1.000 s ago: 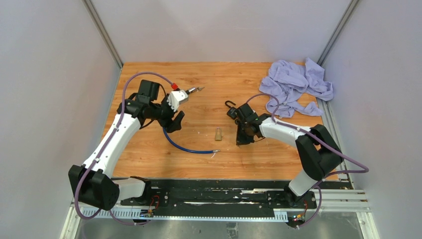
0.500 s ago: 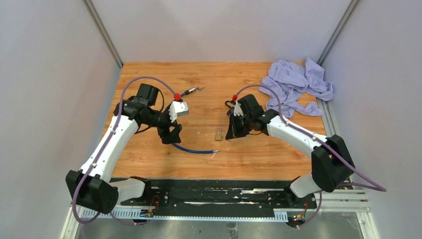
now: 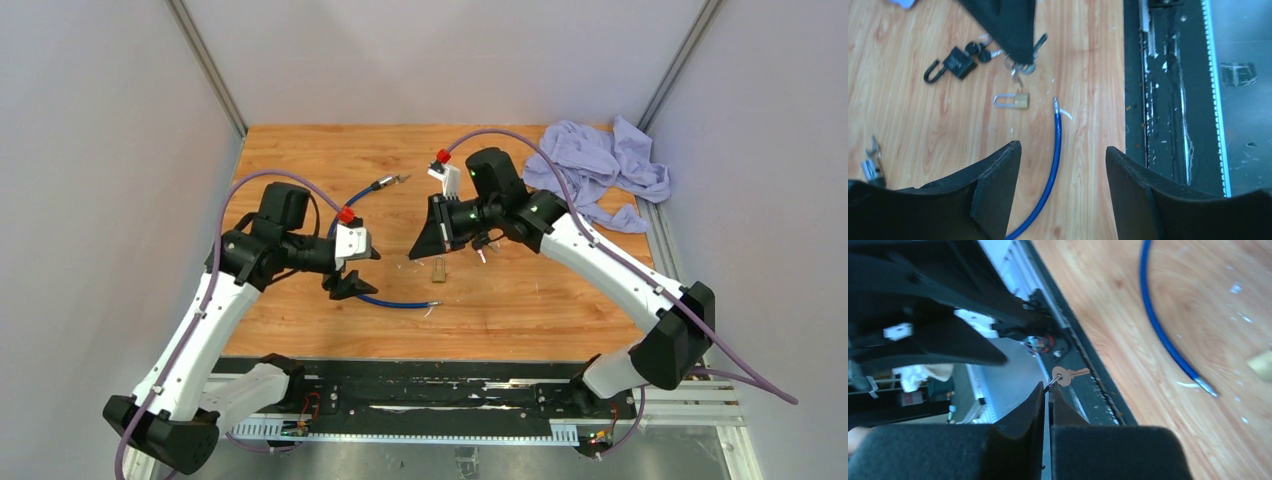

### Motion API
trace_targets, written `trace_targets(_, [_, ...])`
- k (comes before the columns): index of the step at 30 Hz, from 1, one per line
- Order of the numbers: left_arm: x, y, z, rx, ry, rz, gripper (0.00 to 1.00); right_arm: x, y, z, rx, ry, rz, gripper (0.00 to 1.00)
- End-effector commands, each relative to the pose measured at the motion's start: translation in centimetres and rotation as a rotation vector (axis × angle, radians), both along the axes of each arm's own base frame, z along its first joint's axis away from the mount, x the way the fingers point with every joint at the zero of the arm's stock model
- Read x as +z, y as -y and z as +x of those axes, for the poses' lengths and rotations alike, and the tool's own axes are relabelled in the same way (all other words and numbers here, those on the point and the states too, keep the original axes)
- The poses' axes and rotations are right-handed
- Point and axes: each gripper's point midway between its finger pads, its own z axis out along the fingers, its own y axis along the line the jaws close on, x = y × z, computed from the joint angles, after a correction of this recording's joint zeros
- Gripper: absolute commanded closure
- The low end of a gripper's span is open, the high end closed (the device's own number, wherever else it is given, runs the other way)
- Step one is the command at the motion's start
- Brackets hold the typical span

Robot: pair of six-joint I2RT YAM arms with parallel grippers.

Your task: Unlock with the key

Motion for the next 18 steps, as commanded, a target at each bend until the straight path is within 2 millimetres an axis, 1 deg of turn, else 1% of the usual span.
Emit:
trace_targets(1, [2.4, 2.3, -1.4, -0.063, 0.009, -0.123, 0.34, 5.5, -1.7, -2.5, 0.07, -0.051, 0.13, 0.99])
trace_targets(3, [3.2, 2.6, -1.5, -0.042, 0.015, -0.167, 0.35, 6.7, -2.1, -2.8, 0.073, -0.061, 0.169, 0.99])
trace_targets(5, [4.5, 2.9, -0.8, 0.012, 0.045, -0.228, 0.37, 7.8, -2.4, -3.1, 0.075, -0.069, 0.208, 0.99])
trace_targets(7, [6.2, 3.1, 0.2, 0.093, 0.07, -0.313, 0.4, 8.5, -2.7, -3.3, 0.078, -0.077, 0.24, 0.99])
trace_targets(8, [7.0, 3.0, 0.2, 0.12, 0.087, -0.357, 0.42, 8.9, -2.8, -3.4, 0.082, -0.078, 0.254, 0.99])
trace_targets(10, [8.0, 3.2, 0.3, 0.14, 0.092, -0.417, 0.46, 9.4, -2.9, -3.7, 0.088, -0.077, 0.27, 0.99])
trace_targets(18, [7.3, 3.7, -0.4, 0.119, 0.0, -0.439, 0.47, 10.8, -3.4, -4.6, 0.114, -0.088, 0.318, 1.0])
